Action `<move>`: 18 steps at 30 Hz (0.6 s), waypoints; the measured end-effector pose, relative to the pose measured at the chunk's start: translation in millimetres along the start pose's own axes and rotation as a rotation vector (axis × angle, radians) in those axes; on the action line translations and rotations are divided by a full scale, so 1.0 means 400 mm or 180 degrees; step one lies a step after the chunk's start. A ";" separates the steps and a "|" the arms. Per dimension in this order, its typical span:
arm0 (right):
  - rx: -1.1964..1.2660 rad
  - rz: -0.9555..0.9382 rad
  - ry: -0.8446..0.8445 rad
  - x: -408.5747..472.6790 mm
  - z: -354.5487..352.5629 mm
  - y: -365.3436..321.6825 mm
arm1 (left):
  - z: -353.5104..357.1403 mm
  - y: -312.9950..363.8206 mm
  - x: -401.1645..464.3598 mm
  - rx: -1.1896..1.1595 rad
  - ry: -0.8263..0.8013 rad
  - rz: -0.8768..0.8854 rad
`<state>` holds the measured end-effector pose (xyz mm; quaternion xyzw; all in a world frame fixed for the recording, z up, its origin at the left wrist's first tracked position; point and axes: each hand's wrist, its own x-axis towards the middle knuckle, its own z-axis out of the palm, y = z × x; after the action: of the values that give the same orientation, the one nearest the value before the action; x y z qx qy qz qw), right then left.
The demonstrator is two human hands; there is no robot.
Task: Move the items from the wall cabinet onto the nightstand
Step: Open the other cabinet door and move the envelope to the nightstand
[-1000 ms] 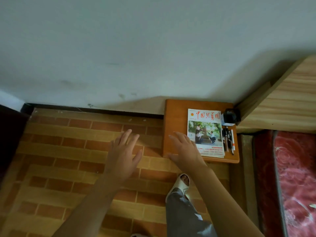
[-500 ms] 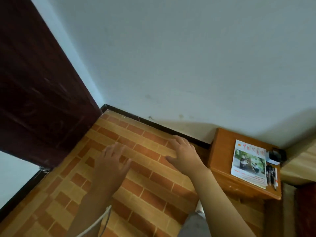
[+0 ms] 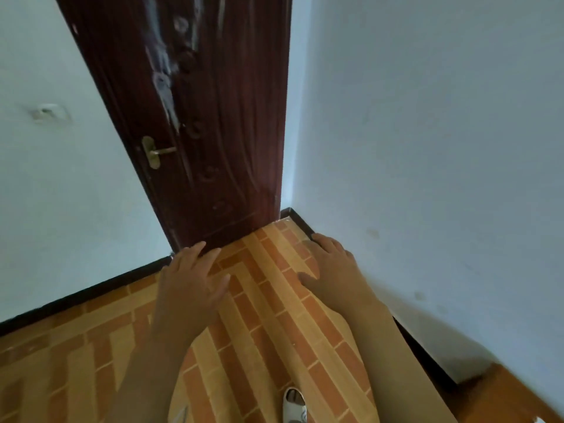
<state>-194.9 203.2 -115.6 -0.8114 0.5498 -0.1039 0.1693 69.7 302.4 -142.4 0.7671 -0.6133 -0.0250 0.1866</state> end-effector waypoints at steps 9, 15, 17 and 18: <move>-0.0004 -0.0981 -0.0308 0.357 0.087 -0.192 | -0.097 -0.208 0.113 0.0070 0.0388 -0.0943; -0.0135 -0.1520 -0.0458 0.616 0.107 -0.359 | -0.154 -0.325 0.232 0.0240 0.0667 -0.1359; -0.0305 -0.1783 -0.0481 0.689 0.126 -0.421 | -0.171 -0.367 0.251 0.0354 0.0733 -0.1550; -0.0357 -0.1916 -0.0503 0.720 0.139 -0.455 | -0.180 -0.387 0.255 0.0401 0.0755 -0.1658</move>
<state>88.3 6.5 -101.2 -0.9513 0.2750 -0.0554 0.1282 258.3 251.6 -105.1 0.9064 -0.3699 0.0559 0.1963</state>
